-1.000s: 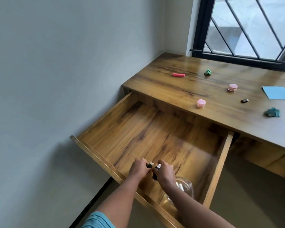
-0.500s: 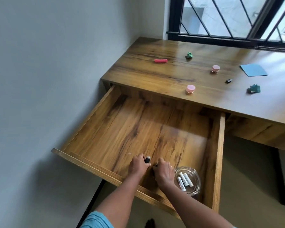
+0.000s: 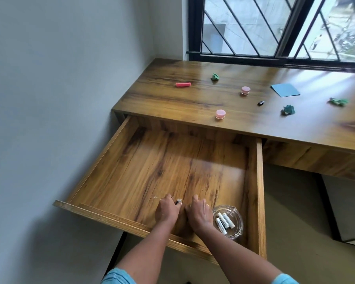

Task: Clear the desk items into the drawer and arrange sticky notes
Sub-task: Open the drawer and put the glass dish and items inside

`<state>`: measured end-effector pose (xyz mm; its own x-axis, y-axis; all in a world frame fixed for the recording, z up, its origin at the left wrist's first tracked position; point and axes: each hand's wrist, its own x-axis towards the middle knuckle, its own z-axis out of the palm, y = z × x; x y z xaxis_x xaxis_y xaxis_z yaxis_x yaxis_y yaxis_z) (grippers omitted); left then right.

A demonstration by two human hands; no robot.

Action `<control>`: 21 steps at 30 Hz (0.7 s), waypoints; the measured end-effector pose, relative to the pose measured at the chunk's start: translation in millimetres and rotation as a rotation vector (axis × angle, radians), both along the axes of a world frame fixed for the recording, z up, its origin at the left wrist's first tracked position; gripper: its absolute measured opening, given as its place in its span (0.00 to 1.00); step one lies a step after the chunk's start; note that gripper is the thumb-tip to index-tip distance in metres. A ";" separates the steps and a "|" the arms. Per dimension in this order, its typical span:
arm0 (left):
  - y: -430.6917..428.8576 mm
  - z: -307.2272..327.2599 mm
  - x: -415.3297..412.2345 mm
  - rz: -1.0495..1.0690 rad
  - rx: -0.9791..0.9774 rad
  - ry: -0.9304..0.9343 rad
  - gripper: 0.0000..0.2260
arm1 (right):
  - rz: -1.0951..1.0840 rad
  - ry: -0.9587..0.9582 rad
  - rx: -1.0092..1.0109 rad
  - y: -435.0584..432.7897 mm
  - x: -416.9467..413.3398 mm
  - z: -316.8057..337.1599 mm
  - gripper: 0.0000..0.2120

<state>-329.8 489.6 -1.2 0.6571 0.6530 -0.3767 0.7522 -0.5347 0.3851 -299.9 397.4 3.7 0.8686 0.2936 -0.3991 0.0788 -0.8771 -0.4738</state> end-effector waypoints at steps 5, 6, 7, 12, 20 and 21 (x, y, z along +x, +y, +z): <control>-7.6 10.5 4.5 -0.055 0.112 -0.059 0.13 | 0.011 -0.109 0.022 -10.4 7.7 17.1 0.12; -9.3 12.0 7.5 -0.069 0.132 -0.080 0.13 | 0.015 -0.135 0.031 -13.2 10.1 20.0 0.11; -13.1 14.1 11.5 -0.085 0.143 -0.109 0.13 | 0.018 -0.173 0.043 -17.3 13.2 23.1 0.10; -44.1 28.7 40.7 -0.161 0.173 -0.230 0.10 | 0.022 -0.351 0.097 -42.4 34.6 41.0 0.10; -132.1 55.9 113.0 -0.216 0.207 -0.349 0.11 | -0.053 -0.402 0.089 -120.4 110.3 68.9 0.13; -143.4 58.1 121.9 -0.219 0.202 -0.364 0.11 | -0.061 -0.403 0.081 -132.3 119.0 70.6 0.13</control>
